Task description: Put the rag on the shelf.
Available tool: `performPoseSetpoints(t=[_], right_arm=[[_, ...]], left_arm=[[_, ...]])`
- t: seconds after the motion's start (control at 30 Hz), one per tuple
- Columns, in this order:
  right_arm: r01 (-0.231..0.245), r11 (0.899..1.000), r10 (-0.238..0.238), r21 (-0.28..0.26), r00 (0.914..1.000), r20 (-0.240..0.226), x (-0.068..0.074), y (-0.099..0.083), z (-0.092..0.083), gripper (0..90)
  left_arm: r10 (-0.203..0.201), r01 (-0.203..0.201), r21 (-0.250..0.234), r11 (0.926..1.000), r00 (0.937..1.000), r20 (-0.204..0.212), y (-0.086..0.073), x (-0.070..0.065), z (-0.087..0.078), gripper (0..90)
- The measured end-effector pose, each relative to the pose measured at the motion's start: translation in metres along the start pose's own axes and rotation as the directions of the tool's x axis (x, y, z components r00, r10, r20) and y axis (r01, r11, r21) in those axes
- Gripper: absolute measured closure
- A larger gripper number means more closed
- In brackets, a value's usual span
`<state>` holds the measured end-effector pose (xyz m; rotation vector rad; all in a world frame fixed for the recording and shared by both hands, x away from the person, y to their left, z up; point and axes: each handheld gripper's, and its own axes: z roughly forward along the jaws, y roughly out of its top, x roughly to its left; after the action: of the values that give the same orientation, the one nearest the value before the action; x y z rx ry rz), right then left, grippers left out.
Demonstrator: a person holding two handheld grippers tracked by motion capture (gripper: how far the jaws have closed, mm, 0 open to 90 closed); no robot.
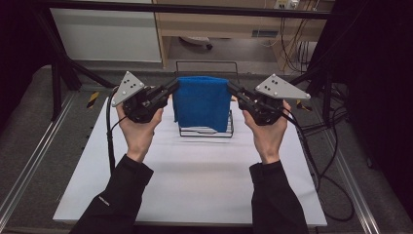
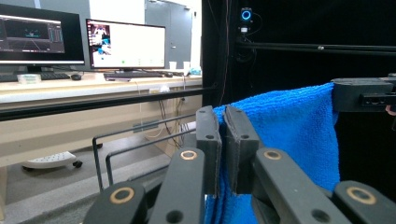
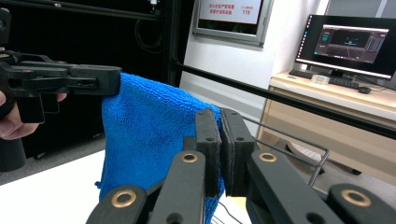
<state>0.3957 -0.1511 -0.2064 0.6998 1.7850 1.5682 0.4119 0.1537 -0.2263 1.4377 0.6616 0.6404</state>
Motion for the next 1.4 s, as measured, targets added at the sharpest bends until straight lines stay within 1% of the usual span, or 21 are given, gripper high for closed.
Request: performPoseSetpoints(t=[0.1, 0.2, 0.33, 0.5, 0.67, 0.7, 0.73, 0.77, 0.8, 0.93, 0.97, 1.07, 1.13, 1.17, 1.2, 1.27, 1.33, 1.37, 1.4], right_arm=[[0.009, 1.000, -0.009, -0.003, 0.9999, 0.007, -0.004, 0.007, 0.000, 87.2], [0.014, 1.000, -0.014, -0.012, 0.9998, 0.014, -0.008, 0.014, 0.000, 87.2], [0.015, 0.999, -0.014, -0.028, 0.9996, 0.023, -0.014, 0.021, 0.002, 87.2], [0.012, 0.999, -0.011, -0.034, 0.9994, 0.032, -0.019, 0.027, 0.005, 87.2], [0.016, 0.999, -0.014, -0.044, 0.9989, 0.044, -0.025, 0.035, 0.008, 87.2], [0.016, 0.999, -0.014, -0.044, 0.9989, 0.045, -0.026, 0.037, 0.009, 87.2], [0.016, 0.999, -0.014, -0.048, 0.9989, 0.045, -0.027, 0.039, 0.010, 87.2], [0.018, 0.999, -0.015, -0.049, 0.9989, 0.045, -0.028, 0.041, 0.011, 87.2], [0.015, 0.998, -0.013, -0.054, 0.9989, 0.046, -0.029, 0.043, 0.011, 87.2], [0.012, 0.998, -0.009, -0.060, 0.9988, 0.048, -0.034, 0.047, 0.014, 87.2], [0.013, 0.998, -0.010, -0.062, 0.9987, 0.049, -0.035, 0.048, 0.015, 87.2], [0.017, 0.998, -0.014, -0.066, 0.9984, 0.054, -0.037, 0.054, 0.016, 87.2], [0.026, 0.998, -0.023, -0.065, 0.9980, 0.059, -0.039, 0.059, 0.018, 87.2], [0.033, 0.997, -0.029, -0.064, 0.9976, 0.063, -0.040, 0.061, 0.019, 87.2], [0.035, 0.997, -0.031, -0.062, 0.9974, 0.065, -0.041, 0.062, 0.020, 87.2], [0.039, 0.997, -0.035, -0.063, 0.9972, 0.067, -0.042, 0.065, 0.022, 87.2], [0.043, 0.997, -0.039, -0.063, 0.9968, 0.070, -0.043, 0.068, 0.024, 87.2], [0.044, 0.997, -0.040, -0.058, 0.9966, 0.072, -0.044, 0.069, 0.025, 87.2], [0.045, 0.997, -0.040, -0.058, 0.9964, 0.074, -0.045, 0.070, 0.027, 87.2]], left_arm=[[0.000, 0.000, -0.009, 1.0000, 1.0000, 0.002, 0.007, 0.000, 0.004, 84.6], [0.010, -0.010, -0.016, 0.9998, 1.0000, -0.001, 0.014, 0.000, 0.008, 84.6], [0.006, -0.006, -0.029, 0.9996, 1.0000, -0.001, 0.022, 0.000, 0.014, 84.6], [0.026, -0.026, -0.027, 0.9993, 0.9996, -0.010, 0.031, 0.002, 0.019, 84.6], [0.022, -0.022, -0.045, 0.9987, 0.9997, -0.015, 0.041, 0.003, 0.025, 84.6], [0.028, -0.029, -0.041, 0.9987, 0.9995, -0.017, 0.042, 0.004, 0.026, 84.6], [0.018, -0.019, -0.048, 0.9987, 0.9997, -0.018, 0.044, 0.004, 0.028, 84.6], [0.020, -0.020, -0.045, 0.9988, 0.9996, -0.018, 0.046, 0.005, 0.029, 84.6], [0.011, -0.012, -0.054, 0.9984, 0.9998, -0.016, 0.047, 0.005, 0.030, 84.6], [0.033, -0.035, -0.046, 0.9984, 0.9991, -0.025, 0.054, 0.007, 0.034, 84.6], [0.031, -0.032, -0.051, 0.9982, 0.9992, -0.026, 0.056, 0.007, 0.035, 84.6], [0.042, -0.043, -0.048, 0.9979, 0.9986, -0.032, 0.061, 0.008, 0.038, 84.6], [0.042, -0.043, -0.049, 0.9978, 0.9985, -0.035, 0.064, 0.009, 0.040, 84.6], [0.046, -0.048, -0.053, 0.9974, 0.9980, -0.043, 0.065, 0.010, 0.040, 84.6], [0.040, -0.042, -0.054, 0.9977, 0.9985, -0.037, 0.067, 0.010, 0.041, 84.6], [0.049, -0.051, -0.058, 0.9970, 0.9977, -0.047, 0.070, 0.012, 0.042, 84.6], [0.044, -0.047, -0.059, 0.9972, 0.9982, -0.039, 0.072, 0.013, 0.044, 84.6], [0.050, -0.053, -0.057, 0.9969, 0.9973, -0.053, 0.073, 0.015, 0.045, 84.6], [0.045, -0.048, -0.055, 0.9973, 0.9979, -0.045, 0.074, 0.015, 0.047, 84.7]])
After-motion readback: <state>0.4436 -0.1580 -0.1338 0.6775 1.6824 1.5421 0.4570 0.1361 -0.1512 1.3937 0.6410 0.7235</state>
